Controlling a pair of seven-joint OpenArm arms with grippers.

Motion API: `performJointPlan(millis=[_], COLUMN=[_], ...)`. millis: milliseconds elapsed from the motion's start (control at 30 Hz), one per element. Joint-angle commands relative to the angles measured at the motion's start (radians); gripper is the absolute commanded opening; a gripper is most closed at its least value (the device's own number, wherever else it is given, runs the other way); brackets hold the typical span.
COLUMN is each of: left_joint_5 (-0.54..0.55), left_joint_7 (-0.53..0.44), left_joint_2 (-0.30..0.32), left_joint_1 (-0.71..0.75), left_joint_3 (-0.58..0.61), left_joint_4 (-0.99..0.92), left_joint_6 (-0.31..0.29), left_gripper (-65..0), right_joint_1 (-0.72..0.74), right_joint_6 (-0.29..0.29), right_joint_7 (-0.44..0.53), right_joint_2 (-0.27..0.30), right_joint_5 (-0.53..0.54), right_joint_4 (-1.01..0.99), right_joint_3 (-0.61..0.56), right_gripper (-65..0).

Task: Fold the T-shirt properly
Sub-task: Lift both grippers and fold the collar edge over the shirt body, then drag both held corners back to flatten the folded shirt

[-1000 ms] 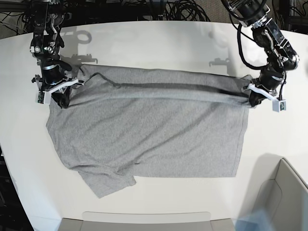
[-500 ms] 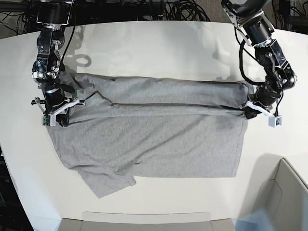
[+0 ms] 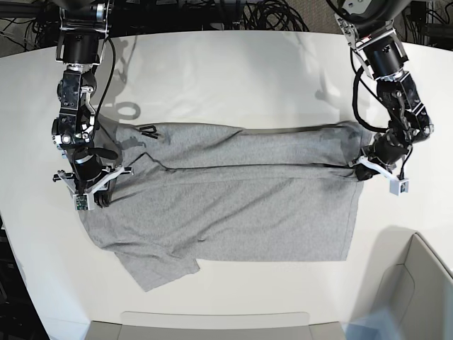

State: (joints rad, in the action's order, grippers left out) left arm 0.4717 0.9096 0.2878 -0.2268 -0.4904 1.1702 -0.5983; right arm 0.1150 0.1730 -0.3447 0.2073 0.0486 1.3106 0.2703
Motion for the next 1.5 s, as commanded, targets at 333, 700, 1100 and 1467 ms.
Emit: performJointPlan(millis=[333,700,1100,1467], left_joint_5=[0.020,0.022,0.023,0.022], left_joint_7=[-0.024,0.061,0.061,0.065], left_joint_2=[0.014,0.012,-0.003,-0.009], left_joint_1=[0.083,0.212,0.252,0.252], left_joint_3=[-0.003,-0.009,-0.009,-0.009], left_joint_4=[0.250,0.347,0.347,0.347], left_joint_6=[0.038,0.034,0.033,0.036], left_gripper=[-47.6,-47.6,-47.6,-47.6], right_joint_1=[-0.053,-0.367,-0.532,-0.443], right_joint_6=[0.000,0.001,0.075,0.075], right_joint_7=[0.026,0.025,0.025,-0.044], right_joint_2=[-0.002,-0.047,-0.044,0.028], right_joint_5=[0.010,0.350,0.678,0.673], right_joint_4=[0.180,0.349,0.255,0.071], right_joint_3=[0.010,0.234,0.413,0.415], right_gripper=[-37.0,-37.1,-37.1,-37.1])
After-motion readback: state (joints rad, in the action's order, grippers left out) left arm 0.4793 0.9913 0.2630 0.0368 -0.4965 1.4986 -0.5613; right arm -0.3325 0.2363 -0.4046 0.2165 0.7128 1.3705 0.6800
